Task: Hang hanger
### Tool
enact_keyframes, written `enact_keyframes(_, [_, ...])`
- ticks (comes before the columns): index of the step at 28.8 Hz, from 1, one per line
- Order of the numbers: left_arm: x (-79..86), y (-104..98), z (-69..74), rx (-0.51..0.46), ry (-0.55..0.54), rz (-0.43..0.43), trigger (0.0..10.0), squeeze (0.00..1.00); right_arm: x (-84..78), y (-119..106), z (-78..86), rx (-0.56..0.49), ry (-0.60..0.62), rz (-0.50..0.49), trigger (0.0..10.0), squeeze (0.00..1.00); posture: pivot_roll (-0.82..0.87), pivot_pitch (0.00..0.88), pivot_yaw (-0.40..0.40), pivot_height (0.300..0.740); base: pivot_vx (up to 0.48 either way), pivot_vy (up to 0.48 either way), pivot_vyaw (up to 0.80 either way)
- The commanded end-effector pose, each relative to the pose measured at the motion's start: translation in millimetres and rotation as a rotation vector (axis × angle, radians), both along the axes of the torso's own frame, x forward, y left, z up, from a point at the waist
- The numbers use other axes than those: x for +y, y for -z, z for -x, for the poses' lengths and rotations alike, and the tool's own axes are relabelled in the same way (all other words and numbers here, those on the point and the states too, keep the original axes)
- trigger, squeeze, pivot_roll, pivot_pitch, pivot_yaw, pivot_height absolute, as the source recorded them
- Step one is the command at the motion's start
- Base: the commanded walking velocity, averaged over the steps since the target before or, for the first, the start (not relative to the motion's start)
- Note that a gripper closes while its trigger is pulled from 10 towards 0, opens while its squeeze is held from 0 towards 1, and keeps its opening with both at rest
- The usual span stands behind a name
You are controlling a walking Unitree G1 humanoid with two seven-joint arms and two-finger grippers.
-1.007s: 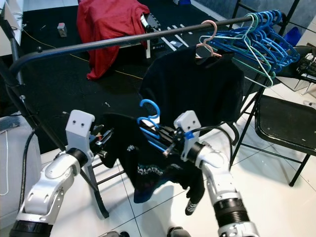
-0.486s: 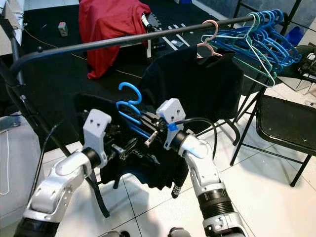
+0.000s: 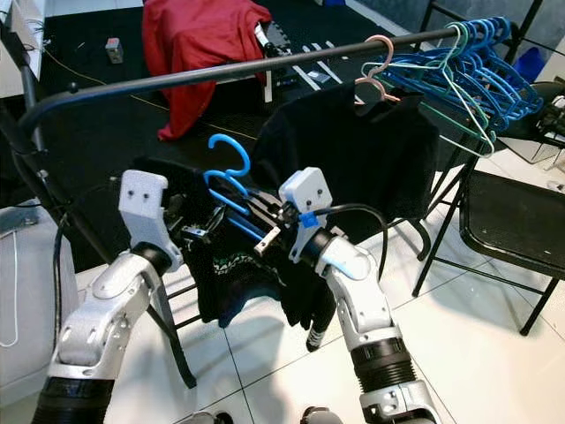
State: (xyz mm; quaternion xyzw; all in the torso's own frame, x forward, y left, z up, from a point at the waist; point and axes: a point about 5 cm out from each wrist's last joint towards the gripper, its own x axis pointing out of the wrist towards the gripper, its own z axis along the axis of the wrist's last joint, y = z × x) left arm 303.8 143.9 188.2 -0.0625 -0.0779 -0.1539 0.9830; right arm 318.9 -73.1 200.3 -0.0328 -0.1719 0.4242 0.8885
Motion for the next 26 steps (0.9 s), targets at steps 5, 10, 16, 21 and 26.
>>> enact_keyframes(5, [2.1, 3.4, 11.4, -0.03, 0.09, -0.021, 10.0, 1.0, -6.4, -0.9, -0.1, 0.016, 0.013, -0.035, 0.0, 0.0, -0.04, 0.162, -0.006, 0.74, 0.0, 0.0, 0.0])
enact_keyframes(10, [8.3, 6.2, 10.6, -0.027, 0.054, -0.049, 10.0, 1.0, -8.8, -2.0, -0.6, 0.022, 0.019, -0.047, 0.0, 0.0, -0.04, 0.161, -0.007, 0.74, 0.0, 0.0, 0.0])
enact_keyframes(16, [9.8, 6.2, -1.6, -0.05, -0.066, -0.058, 10.0, 1.0, -2.7, -5.9, 2.8, 0.018, -0.013, -0.063, 0.0, 0.0, -0.04, 0.161, -0.007, 0.74, 0.0, 0.0, 0.0])
enact_keyframes(21, [10.6, -1.0, -11.7, -0.074, -0.115, 0.006, 10.0, 0.59, -0.5, -6.6, 5.6, 0.023, -0.028, -0.072, 0.0, 0.0, -0.04, 0.16, -0.008, 0.74, 0.0, 0.0, 0.0])
enact_keyframes(26, [7.2, -5.3, -16.6, -0.081, -0.1, 0.045, 10.0, 0.0, 2.2, -5.6, 7.8, 0.027, -0.037, -0.075, 0.0, 0.0, -0.04, 0.158, -0.005, 0.74, 0.0, 0.0, 0.0])
